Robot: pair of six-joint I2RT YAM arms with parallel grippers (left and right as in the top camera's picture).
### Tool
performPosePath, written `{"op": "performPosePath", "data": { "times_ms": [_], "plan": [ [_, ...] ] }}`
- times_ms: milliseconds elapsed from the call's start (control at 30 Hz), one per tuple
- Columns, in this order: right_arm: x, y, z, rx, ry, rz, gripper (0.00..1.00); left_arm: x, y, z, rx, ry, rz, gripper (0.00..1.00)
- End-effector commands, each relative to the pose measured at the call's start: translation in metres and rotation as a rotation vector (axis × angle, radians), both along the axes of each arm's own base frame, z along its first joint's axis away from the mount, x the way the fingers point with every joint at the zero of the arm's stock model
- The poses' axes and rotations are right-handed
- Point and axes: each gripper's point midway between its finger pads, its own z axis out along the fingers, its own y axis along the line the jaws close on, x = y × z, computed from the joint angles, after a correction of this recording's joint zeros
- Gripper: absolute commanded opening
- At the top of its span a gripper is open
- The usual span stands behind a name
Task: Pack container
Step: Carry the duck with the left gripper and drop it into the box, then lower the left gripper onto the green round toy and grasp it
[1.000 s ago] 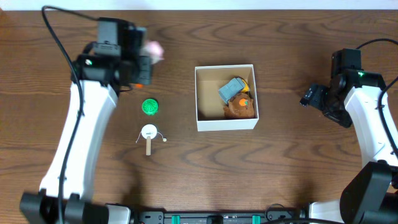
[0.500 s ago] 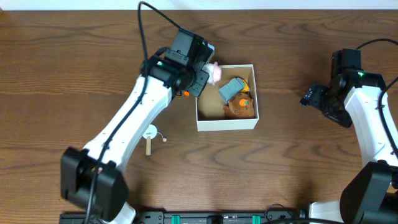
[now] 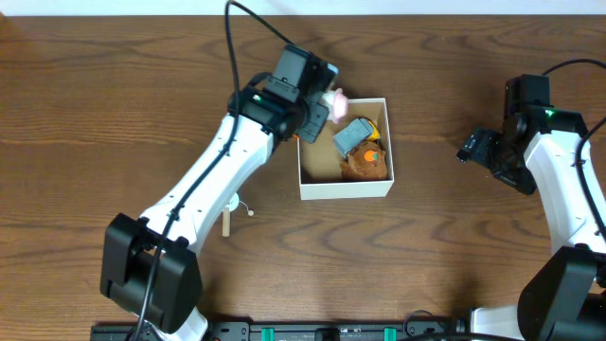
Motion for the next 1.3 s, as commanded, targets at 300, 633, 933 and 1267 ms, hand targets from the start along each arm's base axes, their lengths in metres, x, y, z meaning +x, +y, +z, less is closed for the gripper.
{"op": "performPosePath", "data": {
  "times_ms": [300,633,933,1267],
  "plan": [
    [-0.004,-0.001,-0.001,-0.001,0.017,0.02,0.99,0.01,-0.007,-0.022,0.009,0.017,0.006,0.69],
    [-0.004,-0.001,-0.001,-0.003,0.017,0.025,0.99,0.009,0.026,0.029,0.049,-0.093,0.093,0.98],
    [-0.003,-0.001,-0.001,-0.003,0.016,0.027,0.99,-0.019,0.133,0.041,0.093,0.051,0.413,0.98],
    [-0.003,-0.001,-0.001,-0.003,0.013,0.027,0.99,-0.02,0.2,-0.022,0.056,0.269,0.687,0.98]
  ]
}}
